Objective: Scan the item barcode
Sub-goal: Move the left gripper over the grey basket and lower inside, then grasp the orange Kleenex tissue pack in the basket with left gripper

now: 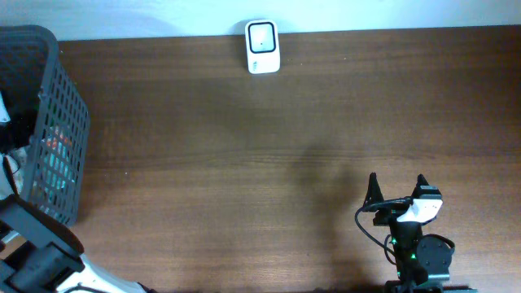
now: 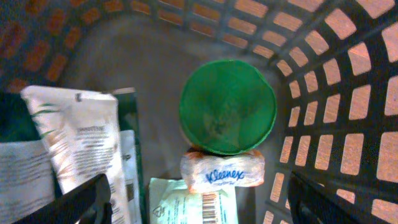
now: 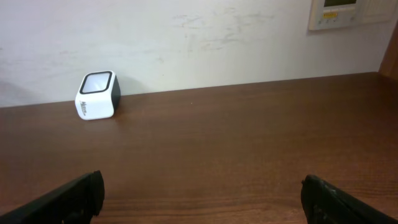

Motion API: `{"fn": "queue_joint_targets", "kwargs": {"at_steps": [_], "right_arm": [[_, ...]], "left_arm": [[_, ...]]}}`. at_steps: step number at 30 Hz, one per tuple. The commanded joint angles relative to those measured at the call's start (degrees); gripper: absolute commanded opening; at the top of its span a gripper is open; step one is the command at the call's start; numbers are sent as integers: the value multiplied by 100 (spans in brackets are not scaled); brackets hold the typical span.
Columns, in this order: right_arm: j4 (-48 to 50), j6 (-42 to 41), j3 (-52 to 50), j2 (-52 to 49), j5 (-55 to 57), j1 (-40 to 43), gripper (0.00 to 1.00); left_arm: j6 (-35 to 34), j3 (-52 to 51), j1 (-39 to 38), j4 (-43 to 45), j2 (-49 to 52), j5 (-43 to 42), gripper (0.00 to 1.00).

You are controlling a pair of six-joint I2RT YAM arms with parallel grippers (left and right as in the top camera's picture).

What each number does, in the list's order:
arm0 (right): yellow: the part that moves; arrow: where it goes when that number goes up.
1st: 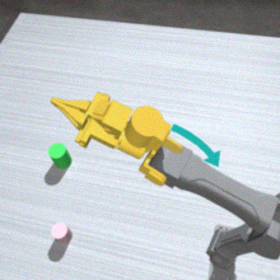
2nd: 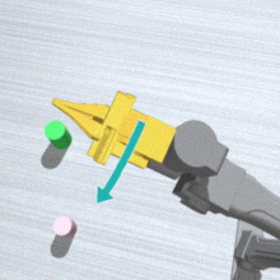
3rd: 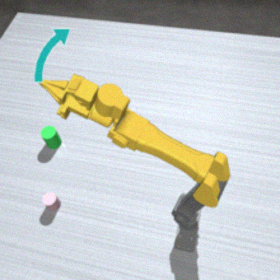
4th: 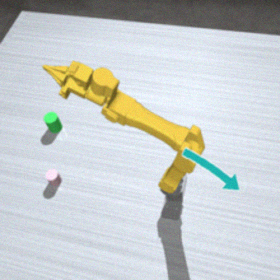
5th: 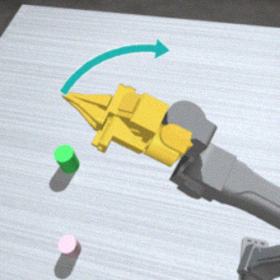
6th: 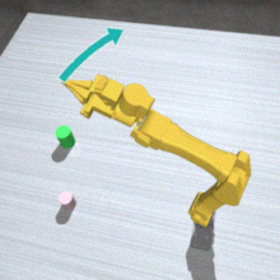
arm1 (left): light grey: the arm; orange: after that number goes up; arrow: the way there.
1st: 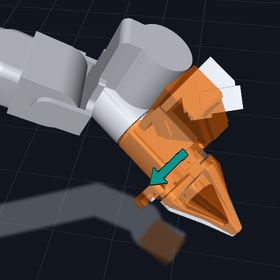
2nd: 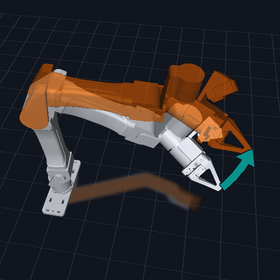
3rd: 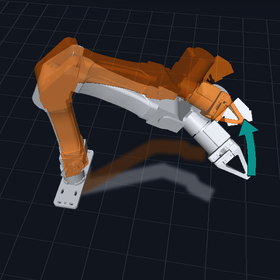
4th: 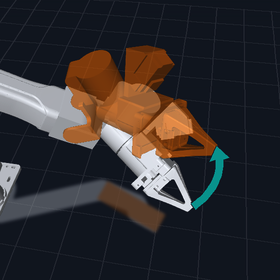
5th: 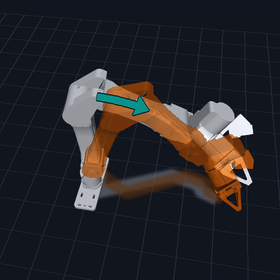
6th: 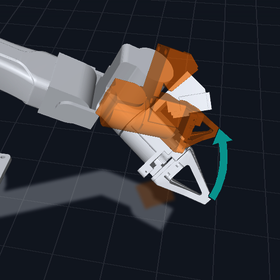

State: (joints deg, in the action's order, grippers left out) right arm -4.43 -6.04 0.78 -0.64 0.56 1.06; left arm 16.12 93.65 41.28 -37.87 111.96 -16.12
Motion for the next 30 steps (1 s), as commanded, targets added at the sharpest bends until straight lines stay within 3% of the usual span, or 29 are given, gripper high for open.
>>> {"fn": "queue_joint_targets", "kwargs": {"at_steps": [1,5,9,12,14,15,18,22,26,30], "right_arm": [[-15,-37,-46,39,-9,-35,98],[-13,-37,-46,39,-9,-35,98],[-13,-37,-46,39,-9,-35,98],[-13,-37,-46,39,-9,-35,98],[-13,-37,-46,39,-9,-35,98],[-13,-37,-46,39,-9,-35,98],[-13,-37,-46,39,-9,-35,98],[-13,-37,-46,39,-9,-35,98],[-13,-37,-46,39,-9,-35,98],[-15,-37,-46,39,-9,-35,98]], "left_arm": [[380,90,15,13,275,-332,88],[678,90,15,4,527,-704,88],[675,74,15,-37,623,-704,76],[678,-79,15,-4,634,-656,76],[678,-109,15,11,664,-658,70],[675,-109,15,17,664,-656,60],[671,-107,15,33,664,-662,44],[605,-52,15,28,651,-664,29],[374,240,15,-11,321,-664,21],[111,516,15,20,-332,-664,22]]}}
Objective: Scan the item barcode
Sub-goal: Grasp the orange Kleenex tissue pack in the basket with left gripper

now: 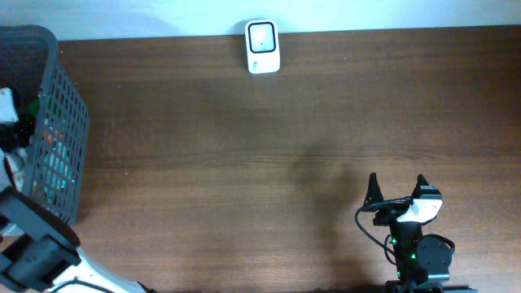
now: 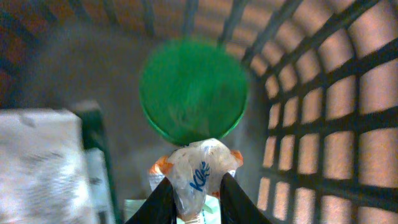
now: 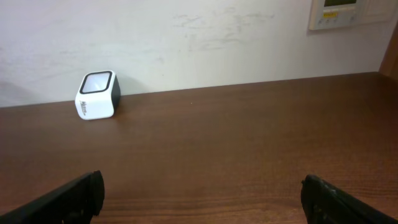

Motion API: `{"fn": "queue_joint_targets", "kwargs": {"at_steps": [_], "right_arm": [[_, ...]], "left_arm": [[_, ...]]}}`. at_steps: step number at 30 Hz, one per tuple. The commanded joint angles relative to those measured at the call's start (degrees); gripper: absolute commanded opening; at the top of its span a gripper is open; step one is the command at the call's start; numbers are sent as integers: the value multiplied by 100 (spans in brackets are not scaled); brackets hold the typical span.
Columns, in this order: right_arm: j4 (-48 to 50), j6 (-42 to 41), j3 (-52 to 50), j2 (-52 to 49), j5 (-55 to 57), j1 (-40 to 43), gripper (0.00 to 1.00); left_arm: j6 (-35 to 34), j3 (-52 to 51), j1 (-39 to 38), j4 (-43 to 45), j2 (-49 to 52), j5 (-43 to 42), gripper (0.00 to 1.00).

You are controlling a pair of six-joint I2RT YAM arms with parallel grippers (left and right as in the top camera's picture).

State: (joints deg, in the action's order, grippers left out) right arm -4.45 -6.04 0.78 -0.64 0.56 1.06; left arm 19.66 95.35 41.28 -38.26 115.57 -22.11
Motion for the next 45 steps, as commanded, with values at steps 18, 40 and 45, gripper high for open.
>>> {"fn": "queue_joint_targets", "kwargs": {"at_steps": [18,40,45], "right_arm": [[-13,-37,-46,39,-9,-35,98],[-11,-37,-46,39,-9,-35,98],[-11,-37,-46,39,-9,-35,98]], "left_arm": [[-1773,348,-509,509,-4068,-59,34],[-2516,315,20,-1587,-472,1292,61],[-2306,315,20,-1679,149,1248,56]]}}
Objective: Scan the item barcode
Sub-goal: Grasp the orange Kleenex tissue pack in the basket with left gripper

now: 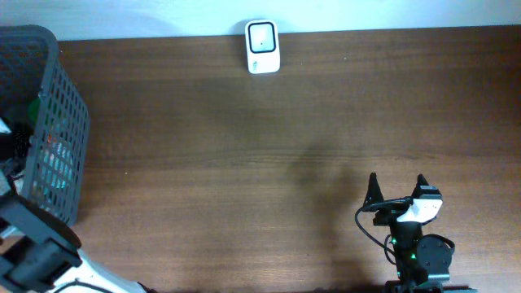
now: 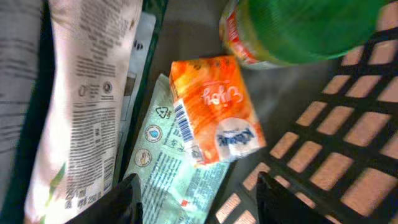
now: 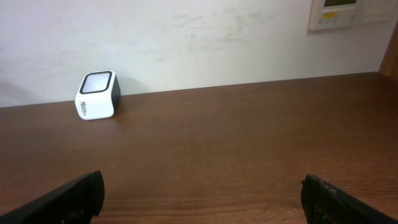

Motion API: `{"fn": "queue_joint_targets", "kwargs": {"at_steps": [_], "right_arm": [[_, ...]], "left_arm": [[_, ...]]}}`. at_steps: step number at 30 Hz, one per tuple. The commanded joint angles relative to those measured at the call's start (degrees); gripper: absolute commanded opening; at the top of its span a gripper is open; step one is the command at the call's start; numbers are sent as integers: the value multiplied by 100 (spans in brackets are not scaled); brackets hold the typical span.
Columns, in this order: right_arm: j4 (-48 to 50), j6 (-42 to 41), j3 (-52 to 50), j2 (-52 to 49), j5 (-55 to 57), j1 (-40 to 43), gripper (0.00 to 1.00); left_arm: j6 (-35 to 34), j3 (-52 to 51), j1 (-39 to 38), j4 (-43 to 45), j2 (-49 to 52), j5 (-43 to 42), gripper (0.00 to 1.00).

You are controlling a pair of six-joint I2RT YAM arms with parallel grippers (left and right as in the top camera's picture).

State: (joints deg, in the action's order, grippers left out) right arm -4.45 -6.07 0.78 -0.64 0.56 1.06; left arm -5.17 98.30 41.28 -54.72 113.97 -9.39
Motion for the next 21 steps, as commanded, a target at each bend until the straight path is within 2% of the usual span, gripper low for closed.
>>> {"fn": "queue_joint_targets", "kwargs": {"at_steps": [1,9,14,21], "right_arm": [[-11,-35,-46,39,-9,-35,98],[-11,-35,-46,39,-9,-35,98],[-13,-35,-46,39,-9,-35,98],[-11,-35,-46,39,-9,-35,98]], "left_arm": [[177,20,20,-24,437,-24,56],[221,20,20,363,892,-22,57],[221,20,13,535,892,-7,48],[223,-431,11,1290,894,201,44]]}}
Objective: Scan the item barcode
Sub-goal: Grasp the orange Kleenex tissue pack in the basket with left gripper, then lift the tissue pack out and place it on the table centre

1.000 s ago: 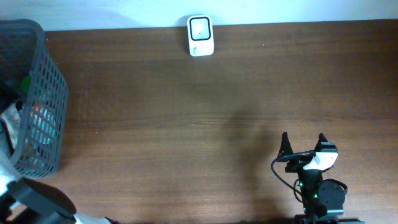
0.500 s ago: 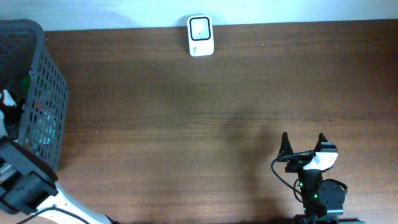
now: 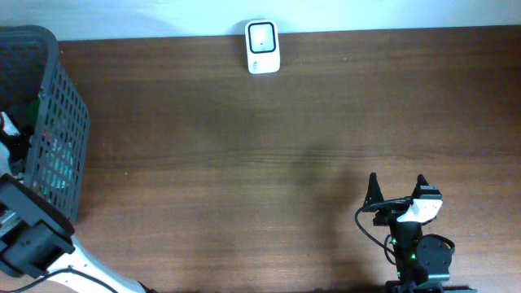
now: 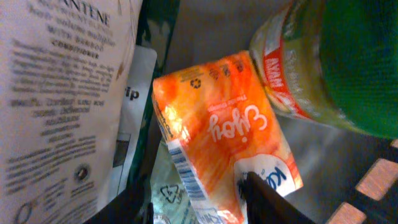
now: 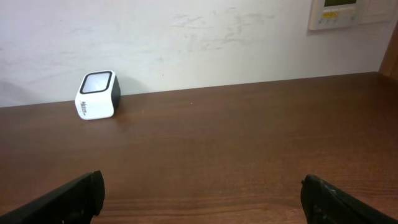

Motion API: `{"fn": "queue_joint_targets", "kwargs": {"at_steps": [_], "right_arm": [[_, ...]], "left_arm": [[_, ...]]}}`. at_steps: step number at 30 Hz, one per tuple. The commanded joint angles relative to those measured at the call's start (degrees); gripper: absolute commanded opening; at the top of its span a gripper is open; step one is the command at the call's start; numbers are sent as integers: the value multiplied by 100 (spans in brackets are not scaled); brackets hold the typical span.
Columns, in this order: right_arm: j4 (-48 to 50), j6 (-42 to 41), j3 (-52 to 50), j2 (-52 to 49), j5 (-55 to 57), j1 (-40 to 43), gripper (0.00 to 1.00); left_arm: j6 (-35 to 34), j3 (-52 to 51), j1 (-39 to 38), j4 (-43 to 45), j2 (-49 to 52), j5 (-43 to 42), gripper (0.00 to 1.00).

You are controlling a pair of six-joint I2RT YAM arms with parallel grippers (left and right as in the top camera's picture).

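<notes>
An orange Kleenex tissue pack lies slanted in the grey basket, a barcode strip along its left edge. My left gripper is open and low over it, one finger on each side of the pack's near end. In the overhead view the basket wall hides this gripper. The white scanner stands at the table's far edge, also seen as the scanner by the wall. My right gripper rests open and empty near the front edge, right gripper.
In the basket, a green-lidded jar leans against the pack's right side. A white Pantene pouch lies to the left, and a pale green packet under the pack. The brown table spreads between basket and scanner.
My left gripper has come closer to the orange pack, which now fills the wrist view, and its fingers now flank the pack's near end. The right arm has not moved.
My left gripper first hung open above the basket's contents, the tissue pack lying below the green lid. Then it was shut on the pack. Later it stood open with the pack lying orange face up on the packets, and now it straddles the pack closely.
</notes>
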State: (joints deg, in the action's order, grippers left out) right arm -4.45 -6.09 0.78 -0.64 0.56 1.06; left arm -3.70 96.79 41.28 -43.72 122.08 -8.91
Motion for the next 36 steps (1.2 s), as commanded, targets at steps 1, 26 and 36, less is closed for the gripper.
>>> {"fn": "queue_joint_targets", "kwargs": {"at_steps": [1,26,36], "right_arm": [[-11,-33,-46,39,-7,-35,98],[-11,-33,-46,39,-9,-35,98],[-11,-33,-46,39,-9,-35,98]], "left_arm": [[81,-363,11,315,83,195,34],[-216,-387,-1403,-92,-4631,-1683,0],[98,-409,-4903,-1563,-3639,-992,0]]}}
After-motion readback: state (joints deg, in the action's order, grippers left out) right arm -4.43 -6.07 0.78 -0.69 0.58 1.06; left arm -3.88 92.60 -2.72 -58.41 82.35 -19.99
